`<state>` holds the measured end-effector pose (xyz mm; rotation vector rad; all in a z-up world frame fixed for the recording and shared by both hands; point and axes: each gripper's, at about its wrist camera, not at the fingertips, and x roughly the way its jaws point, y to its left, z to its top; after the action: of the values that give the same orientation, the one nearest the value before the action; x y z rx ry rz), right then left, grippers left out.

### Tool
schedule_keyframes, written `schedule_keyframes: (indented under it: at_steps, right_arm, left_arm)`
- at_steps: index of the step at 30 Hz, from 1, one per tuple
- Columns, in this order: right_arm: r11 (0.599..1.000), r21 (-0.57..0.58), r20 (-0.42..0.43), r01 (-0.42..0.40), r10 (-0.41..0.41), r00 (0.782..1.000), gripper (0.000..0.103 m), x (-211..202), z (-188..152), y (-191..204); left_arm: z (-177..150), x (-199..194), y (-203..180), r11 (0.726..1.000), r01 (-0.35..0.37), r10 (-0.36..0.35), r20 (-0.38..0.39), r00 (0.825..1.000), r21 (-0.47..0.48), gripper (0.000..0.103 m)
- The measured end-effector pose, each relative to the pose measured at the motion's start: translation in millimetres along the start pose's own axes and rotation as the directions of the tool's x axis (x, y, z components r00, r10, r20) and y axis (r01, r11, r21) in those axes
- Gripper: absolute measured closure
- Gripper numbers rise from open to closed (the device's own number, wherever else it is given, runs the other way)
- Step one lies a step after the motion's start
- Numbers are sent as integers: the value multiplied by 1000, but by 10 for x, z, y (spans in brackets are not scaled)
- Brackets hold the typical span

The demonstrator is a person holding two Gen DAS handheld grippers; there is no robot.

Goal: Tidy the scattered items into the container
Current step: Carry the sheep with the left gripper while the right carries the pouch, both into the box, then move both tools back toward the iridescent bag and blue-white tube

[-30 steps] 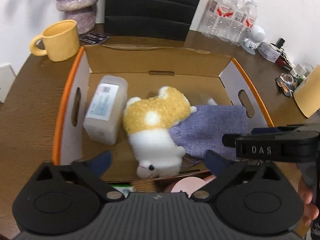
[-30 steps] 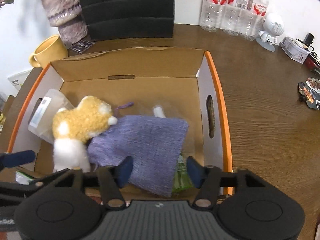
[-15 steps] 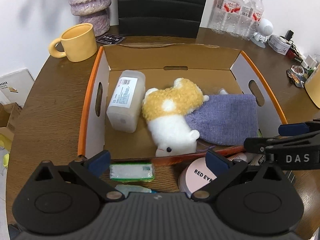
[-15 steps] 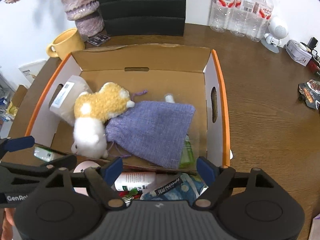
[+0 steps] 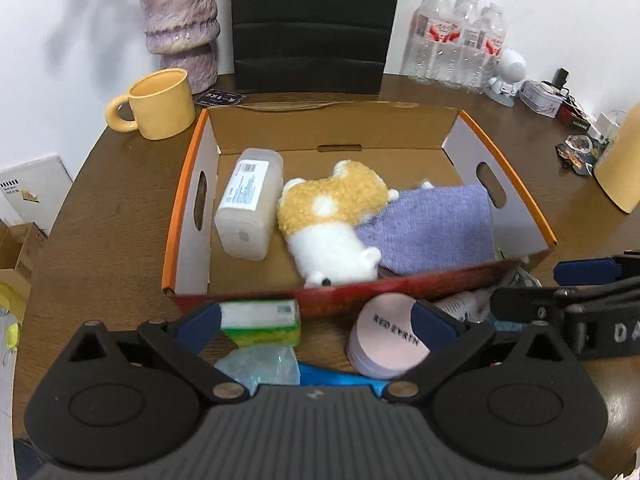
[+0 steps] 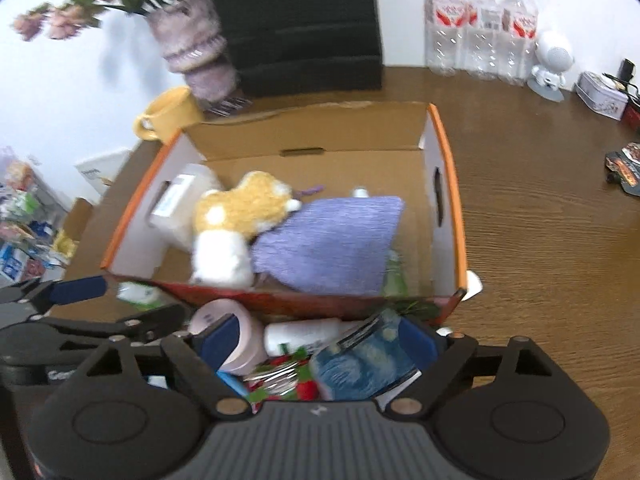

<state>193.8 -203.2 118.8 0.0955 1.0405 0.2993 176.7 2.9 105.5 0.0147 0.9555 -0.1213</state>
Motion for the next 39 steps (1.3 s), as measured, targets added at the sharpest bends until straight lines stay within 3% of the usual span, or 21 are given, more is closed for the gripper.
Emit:
schedule_keyframes:
  at_steps: [5, 9, 12, 15, 19, 20, 21, 25, 28, 34, 39]
  right_arm:
    - [999, -36, 49, 0, 1, 999, 16, -117, -226, 88]
    - [997, -71, 102, 7, 0, 995, 16, -256, -438, 135]
    - [995, -93, 175, 41, -24, 984, 15, -336, -661, 170]
    - [980, -139, 286, 143, -99, 953, 13, -390, -950, 235]
    - [940, -177, 447, 290, -186, 875, 11, -313, -1418, 286]
    - [929, -181, 485, 322, -200, 851, 11, -286, -1537, 293]
    - [931, -174, 488, 322, -203, 849, 11, -230, -1615, 269]
    - [969, -96, 437, 227, -164, 884, 12, -41, -1781, 93]
    - [984, -52, 429, 170, -131, 894, 12, 28, -1837, 4]
    - [983, -17, 423, 184, -160, 892, 11, 202, -1919, -46]
    - [992, -15, 402, 127, -111, 909, 11, 228, -1918, -101]
  left_arm:
    - [-181, -113, -99, 998, -48, 46, 61, 997, 28, 0]
    - [-377, -211, -151, 998, -48, 42, 116, 992, 42, 0]
    - [-576, -313, -178, 997, -67, 60, 181, 982, 36, 0]
    - [-878, -424, -185, 994, -99, 82, 305, 949, 40, 0]
    - [-1395, -443, -153, 989, -145, 127, 454, 882, 4, 0]
    - [-1490, -409, -138, 991, -136, 121, 461, 879, 1, 0]
    - [-1582, -374, -123, 992, -127, 113, 467, 877, -2, 0]
    - [-1756, -200, -65, 996, -84, 77, 410, 909, 1, 0]
    - [-1804, -110, -54, 996, -87, 80, 368, 926, 2, 0]
    - [-1838, -61, -78, 993, -119, 110, 362, 925, 3, 0]
    - [-1842, -10, -153, 987, -152, 128, 331, 935, 47, 0]
